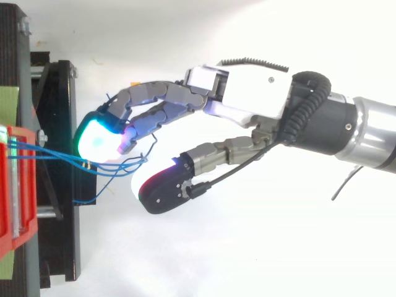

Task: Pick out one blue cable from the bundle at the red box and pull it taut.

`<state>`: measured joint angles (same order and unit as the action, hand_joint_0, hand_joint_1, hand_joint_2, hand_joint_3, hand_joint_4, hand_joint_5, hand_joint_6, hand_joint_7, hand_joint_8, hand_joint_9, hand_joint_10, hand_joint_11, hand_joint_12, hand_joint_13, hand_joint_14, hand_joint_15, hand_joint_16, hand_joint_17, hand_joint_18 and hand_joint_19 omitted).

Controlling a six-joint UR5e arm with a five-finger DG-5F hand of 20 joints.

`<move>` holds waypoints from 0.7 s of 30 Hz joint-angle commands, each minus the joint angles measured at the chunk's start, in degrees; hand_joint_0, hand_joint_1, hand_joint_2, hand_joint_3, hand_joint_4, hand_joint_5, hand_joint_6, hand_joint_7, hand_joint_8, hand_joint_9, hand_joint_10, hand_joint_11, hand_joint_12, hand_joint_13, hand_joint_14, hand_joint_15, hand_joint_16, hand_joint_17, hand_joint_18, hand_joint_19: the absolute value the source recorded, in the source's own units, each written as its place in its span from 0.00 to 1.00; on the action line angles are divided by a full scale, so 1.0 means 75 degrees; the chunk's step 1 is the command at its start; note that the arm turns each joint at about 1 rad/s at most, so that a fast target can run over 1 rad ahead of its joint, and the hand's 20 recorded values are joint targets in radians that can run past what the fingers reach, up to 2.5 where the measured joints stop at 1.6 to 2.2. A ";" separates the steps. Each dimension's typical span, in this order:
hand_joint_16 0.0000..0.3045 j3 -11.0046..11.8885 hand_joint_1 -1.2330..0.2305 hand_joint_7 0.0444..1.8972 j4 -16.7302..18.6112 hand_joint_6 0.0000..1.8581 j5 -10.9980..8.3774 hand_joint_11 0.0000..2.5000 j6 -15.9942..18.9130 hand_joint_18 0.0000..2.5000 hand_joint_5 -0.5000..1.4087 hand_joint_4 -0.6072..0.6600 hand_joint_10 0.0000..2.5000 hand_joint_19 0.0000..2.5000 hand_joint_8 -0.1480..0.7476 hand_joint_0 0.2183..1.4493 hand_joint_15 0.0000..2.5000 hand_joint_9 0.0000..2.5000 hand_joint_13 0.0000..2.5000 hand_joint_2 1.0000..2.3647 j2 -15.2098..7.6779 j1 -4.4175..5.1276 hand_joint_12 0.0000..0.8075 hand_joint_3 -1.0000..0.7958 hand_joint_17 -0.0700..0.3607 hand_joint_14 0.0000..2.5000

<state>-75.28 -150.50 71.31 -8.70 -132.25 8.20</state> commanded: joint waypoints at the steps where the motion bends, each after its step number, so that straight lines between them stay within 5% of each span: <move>1: 0.12 0.0042 0.40 0.43 0.0216 0.27 0.0125 0.18 0.0093 0.17 0.18 0.61 0.01 0.19 0.41 0.26 0.15 0.29 0.24 0.01 -0.0156 -0.0004 0.39 0.33 0.36 0.01; 14: 0.12 0.0065 0.40 0.48 0.0556 0.27 0.0219 0.18 0.0163 0.17 0.19 0.59 0.01 0.20 0.41 0.27 0.16 0.29 0.25 0.01 -0.0168 0.0020 0.38 0.34 0.35 0.01; 21: 0.12 0.0053 0.40 0.49 0.0591 0.27 0.0500 0.19 0.0281 0.18 0.19 0.59 0.01 0.21 0.41 0.28 0.16 0.30 0.25 0.01 -0.0168 -0.0027 0.38 0.35 0.35 0.01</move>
<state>-74.80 -146.21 74.13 -6.93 -133.51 8.16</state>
